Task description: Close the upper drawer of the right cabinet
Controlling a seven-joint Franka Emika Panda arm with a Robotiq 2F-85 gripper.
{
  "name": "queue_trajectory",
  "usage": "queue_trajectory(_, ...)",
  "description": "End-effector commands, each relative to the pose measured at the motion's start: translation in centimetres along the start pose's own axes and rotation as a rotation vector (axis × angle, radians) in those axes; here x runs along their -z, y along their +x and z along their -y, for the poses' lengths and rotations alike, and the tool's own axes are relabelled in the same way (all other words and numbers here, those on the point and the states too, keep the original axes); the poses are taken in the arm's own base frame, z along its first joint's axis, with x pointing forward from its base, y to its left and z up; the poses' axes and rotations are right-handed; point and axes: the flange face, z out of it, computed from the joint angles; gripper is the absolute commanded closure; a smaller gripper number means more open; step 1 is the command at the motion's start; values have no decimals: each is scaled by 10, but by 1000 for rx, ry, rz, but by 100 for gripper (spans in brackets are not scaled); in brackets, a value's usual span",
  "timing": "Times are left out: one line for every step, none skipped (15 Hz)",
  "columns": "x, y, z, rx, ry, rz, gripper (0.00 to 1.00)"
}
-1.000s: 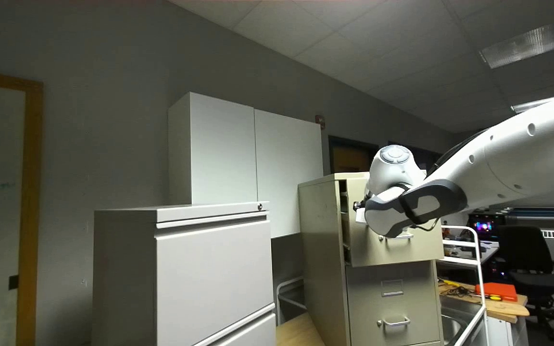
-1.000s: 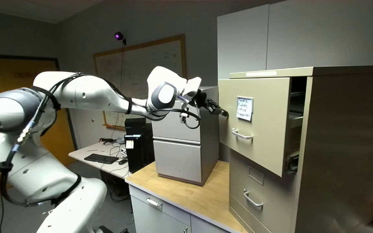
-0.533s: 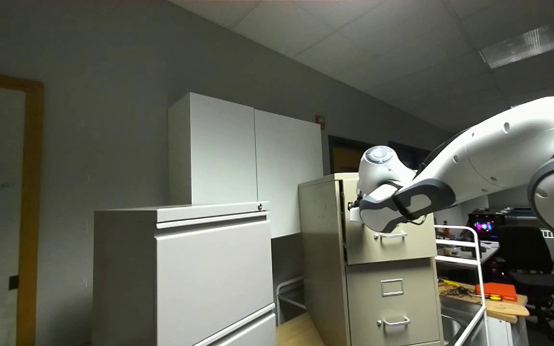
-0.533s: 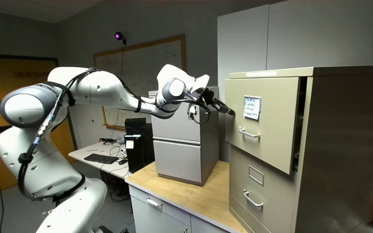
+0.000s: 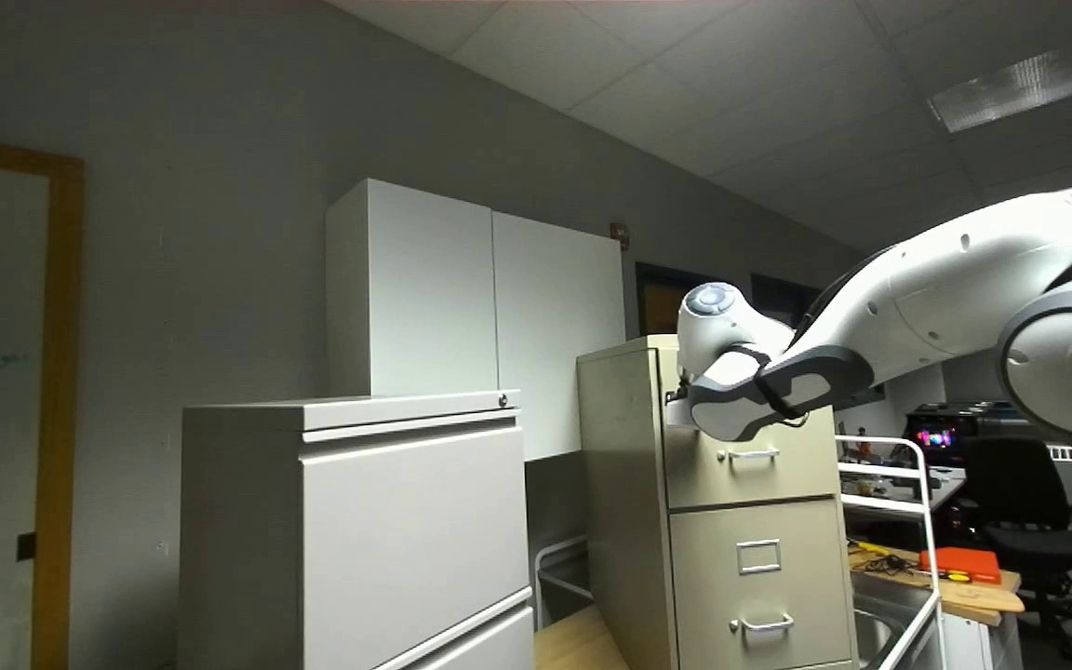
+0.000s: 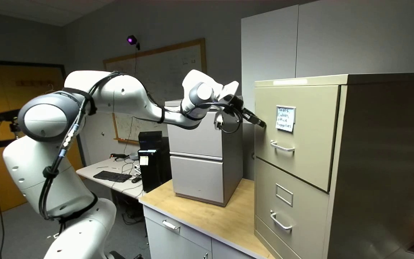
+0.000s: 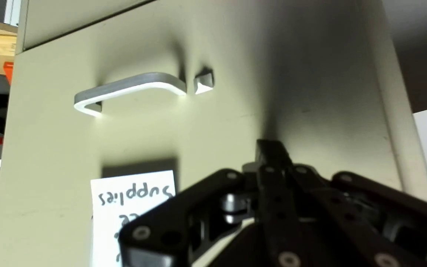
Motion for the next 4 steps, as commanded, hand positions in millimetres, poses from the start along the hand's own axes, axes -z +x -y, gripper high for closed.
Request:
queue_trajectory(-34, 22, 39, -2, 90, -8, 100)
queue_trajectory(-36, 23, 40, 0, 90, -6, 100)
queue_trajectory(-39, 24, 41, 5, 93, -4, 100)
queue_trajectory(-40, 26, 43, 10, 98, -3, 100)
